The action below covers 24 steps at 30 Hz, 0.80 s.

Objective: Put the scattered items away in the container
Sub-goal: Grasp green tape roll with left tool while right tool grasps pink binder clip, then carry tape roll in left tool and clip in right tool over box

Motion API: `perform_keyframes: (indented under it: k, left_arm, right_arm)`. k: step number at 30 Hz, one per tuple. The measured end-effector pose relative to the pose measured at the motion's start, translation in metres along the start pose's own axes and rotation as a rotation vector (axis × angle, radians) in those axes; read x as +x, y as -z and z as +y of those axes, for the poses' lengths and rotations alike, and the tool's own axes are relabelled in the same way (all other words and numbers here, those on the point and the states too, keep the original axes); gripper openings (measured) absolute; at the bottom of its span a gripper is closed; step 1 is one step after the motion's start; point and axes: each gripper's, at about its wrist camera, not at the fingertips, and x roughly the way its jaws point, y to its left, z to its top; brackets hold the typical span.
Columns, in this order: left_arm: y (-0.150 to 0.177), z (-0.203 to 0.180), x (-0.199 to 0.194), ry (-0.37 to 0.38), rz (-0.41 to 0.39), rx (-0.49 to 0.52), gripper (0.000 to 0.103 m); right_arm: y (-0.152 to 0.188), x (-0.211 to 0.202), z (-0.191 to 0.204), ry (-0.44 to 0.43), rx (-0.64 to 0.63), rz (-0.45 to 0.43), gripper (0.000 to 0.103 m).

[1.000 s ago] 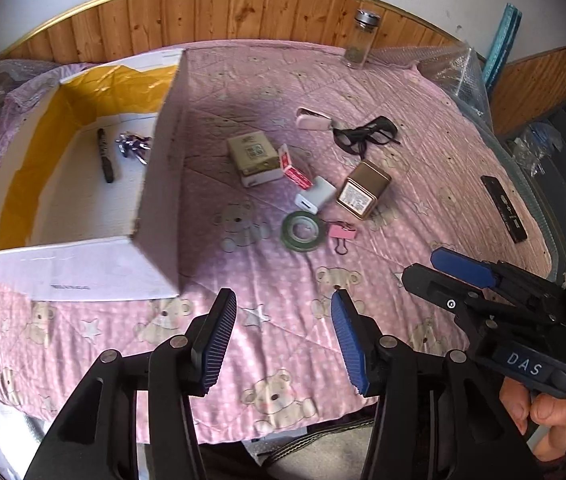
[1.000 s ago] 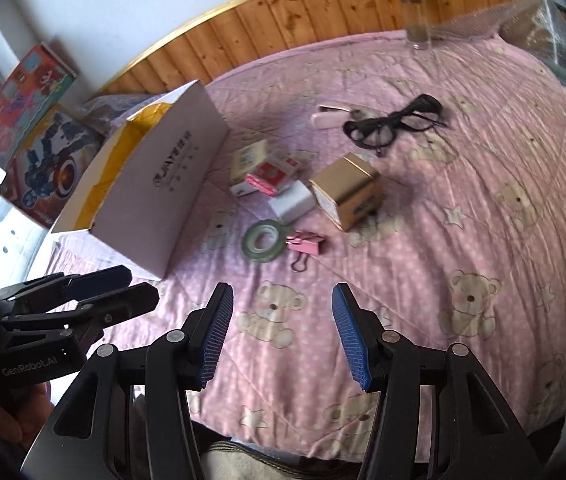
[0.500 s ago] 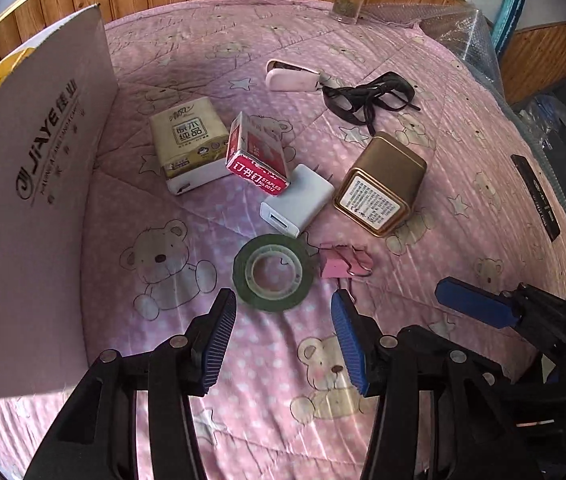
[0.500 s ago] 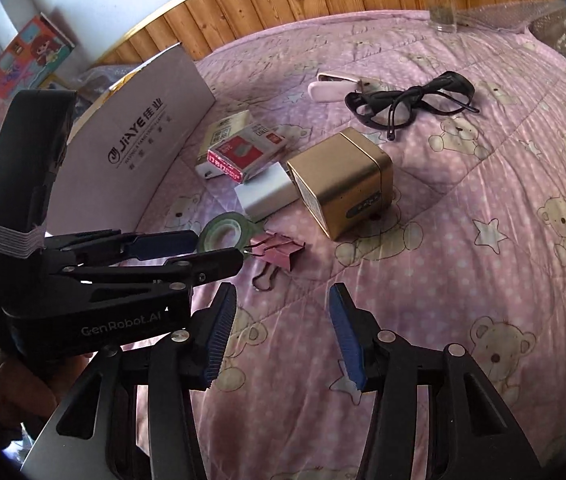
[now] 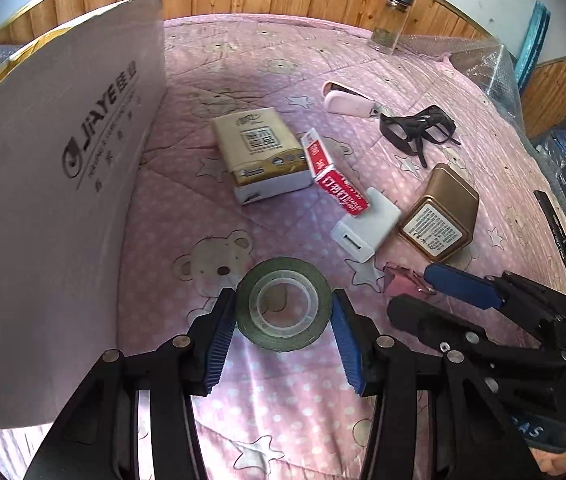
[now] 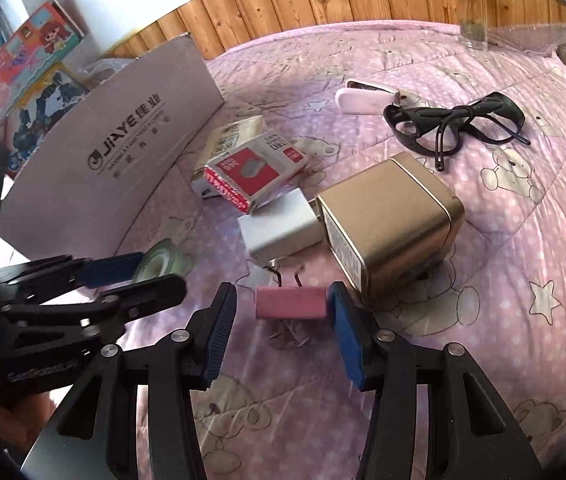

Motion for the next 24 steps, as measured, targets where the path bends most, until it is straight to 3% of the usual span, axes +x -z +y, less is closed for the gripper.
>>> perform_keyframes:
  k: [1, 11, 24]
  left_arm:
    - [0.001, 0.002, -0.001, 0.008, 0.004, -0.007, 0.049]
    - [-0.01, 0.003, -0.01, 0.096, -0.01, -0.028, 0.049]
    - [0.0, 0.009, -0.061, 0.122, -0.082, -0.017, 0.049]
  right_arm:
    - [-0.002, 0.001, 0.001, 0.018, -0.004, 0.004, 0.036]
    - [-0.001, -0.018, -0.001, -0.007, 0.042, 0.002, 0.035]
    - [0.001, -0.059, 0.04, -0.021, -0.003, -0.045, 0.035]
